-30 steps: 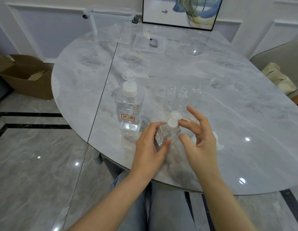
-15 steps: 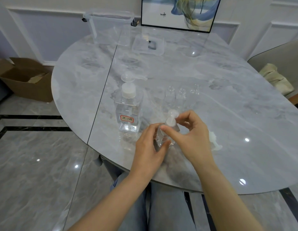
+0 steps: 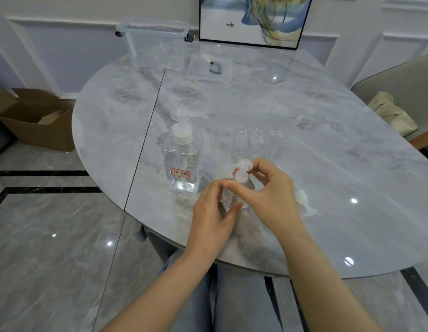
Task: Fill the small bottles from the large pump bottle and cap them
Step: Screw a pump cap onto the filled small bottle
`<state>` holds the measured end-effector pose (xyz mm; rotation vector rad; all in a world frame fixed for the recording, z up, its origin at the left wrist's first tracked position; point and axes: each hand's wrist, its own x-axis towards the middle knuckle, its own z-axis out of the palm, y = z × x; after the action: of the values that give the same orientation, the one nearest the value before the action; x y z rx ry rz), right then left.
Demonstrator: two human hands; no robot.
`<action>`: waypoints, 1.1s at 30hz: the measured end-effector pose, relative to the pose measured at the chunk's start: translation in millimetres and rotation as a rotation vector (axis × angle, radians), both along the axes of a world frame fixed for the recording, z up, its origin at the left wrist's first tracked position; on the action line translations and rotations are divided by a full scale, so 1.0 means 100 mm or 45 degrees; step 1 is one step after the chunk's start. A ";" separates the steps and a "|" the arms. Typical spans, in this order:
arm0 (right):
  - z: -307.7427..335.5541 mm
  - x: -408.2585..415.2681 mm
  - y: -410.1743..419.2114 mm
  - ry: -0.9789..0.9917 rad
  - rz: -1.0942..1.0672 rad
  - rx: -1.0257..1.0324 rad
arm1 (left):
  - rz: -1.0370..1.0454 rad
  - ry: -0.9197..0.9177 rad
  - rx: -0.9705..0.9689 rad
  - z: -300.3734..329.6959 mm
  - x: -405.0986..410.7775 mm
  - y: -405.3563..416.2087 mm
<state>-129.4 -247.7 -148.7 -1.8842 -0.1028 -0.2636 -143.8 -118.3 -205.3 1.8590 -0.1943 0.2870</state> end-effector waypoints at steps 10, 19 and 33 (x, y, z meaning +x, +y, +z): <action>0.01 -0.03 -0.11 0.003 0.116 0.090 | -0.020 0.026 -0.039 0.01 0.00 0.02; 0.00 0.00 -0.19 0.077 0.251 0.075 | -0.061 0.053 -0.069 0.03 0.01 0.04; -0.08 -0.06 -0.07 -0.140 0.025 0.002 | -0.060 0.080 -0.024 0.09 0.02 0.05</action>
<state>-135.6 -255.0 -156.7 -1.8661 -0.1958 -0.3535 -141.3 -113.4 -196.6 1.8395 -0.1912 0.1965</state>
